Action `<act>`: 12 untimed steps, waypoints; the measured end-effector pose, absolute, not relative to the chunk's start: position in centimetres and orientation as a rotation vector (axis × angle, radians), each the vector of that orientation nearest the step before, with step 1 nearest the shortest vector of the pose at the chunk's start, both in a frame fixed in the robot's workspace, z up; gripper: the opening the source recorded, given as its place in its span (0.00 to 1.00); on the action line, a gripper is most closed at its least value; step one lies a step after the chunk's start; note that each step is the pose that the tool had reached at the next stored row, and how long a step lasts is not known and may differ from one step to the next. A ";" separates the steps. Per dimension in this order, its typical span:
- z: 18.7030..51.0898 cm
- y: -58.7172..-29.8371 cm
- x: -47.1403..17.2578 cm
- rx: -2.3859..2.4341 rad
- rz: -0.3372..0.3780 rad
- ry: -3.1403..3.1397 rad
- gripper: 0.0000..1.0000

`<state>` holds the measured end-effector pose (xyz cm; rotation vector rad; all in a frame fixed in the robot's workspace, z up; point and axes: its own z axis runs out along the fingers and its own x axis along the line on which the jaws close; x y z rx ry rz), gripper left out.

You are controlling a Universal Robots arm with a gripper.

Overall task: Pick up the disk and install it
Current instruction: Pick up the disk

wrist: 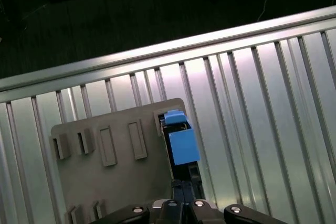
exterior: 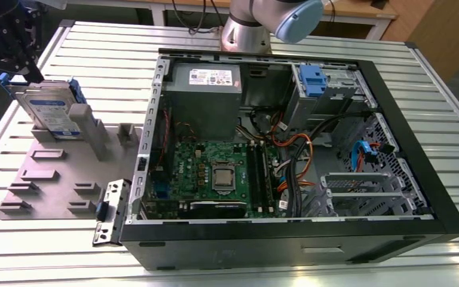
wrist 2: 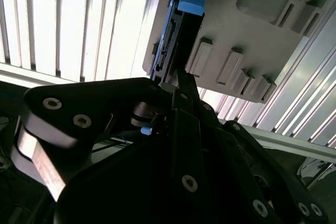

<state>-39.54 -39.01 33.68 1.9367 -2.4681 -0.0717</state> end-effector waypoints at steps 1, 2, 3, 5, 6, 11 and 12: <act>33.7 -39.0 -39.4 1.937 -0.072 -2.468 0.11; 33.7 -39.0 -39.4 1.937 -0.072 -2.468 0.11; 33.7 -39.0 -39.4 1.937 -0.072 -2.468 0.11; 33.7 -39.0 -39.3 1.937 -0.072 -2.468 0.11; 33.7 -39.0 -39.3 1.937 -0.072 -2.468 0.11; 33.7 -39.0 -39.3 1.937 -0.072 -2.468 0.11; 33.7 -39.0 -39.3 1.937 -0.072 -2.468 0.11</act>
